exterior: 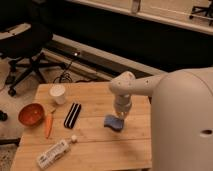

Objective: Wipe the white sponge on the table

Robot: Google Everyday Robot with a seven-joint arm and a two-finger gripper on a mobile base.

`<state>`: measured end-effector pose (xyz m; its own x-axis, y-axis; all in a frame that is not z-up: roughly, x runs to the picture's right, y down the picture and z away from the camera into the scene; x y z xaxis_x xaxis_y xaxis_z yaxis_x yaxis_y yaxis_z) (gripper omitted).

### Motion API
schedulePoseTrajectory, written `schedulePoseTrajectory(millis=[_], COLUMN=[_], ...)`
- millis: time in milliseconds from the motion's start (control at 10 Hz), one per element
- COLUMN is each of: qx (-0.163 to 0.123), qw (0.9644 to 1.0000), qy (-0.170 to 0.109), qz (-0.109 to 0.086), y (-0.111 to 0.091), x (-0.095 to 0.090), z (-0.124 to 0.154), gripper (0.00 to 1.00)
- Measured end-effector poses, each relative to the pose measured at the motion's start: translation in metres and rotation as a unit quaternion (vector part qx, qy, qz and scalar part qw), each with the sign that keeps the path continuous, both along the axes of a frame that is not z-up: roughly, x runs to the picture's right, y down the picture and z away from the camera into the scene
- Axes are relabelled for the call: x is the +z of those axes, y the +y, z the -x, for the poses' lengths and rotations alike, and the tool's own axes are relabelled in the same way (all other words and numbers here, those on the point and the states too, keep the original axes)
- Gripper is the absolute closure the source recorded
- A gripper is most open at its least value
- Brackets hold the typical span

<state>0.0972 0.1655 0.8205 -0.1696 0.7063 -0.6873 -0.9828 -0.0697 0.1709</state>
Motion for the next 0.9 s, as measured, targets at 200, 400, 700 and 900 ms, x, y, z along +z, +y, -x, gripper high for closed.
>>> schedulePoseTrajectory(millis=[200,400,700,900], qx=[-0.015,-0.041,-0.077,-0.095], qw=[0.9998,0.9985,0.9942,0.9904], qy=[-0.008,-0.026,-0.067,-0.094], qz=[0.012,0.024,0.033,0.034], y=[0.019,0.031,0.034,0.03], x=[-0.013,-0.02,-0.019,-0.01], z=[0.008,0.029,0.074,0.105], gripper=[0.78,0.78,0.78,0.78])
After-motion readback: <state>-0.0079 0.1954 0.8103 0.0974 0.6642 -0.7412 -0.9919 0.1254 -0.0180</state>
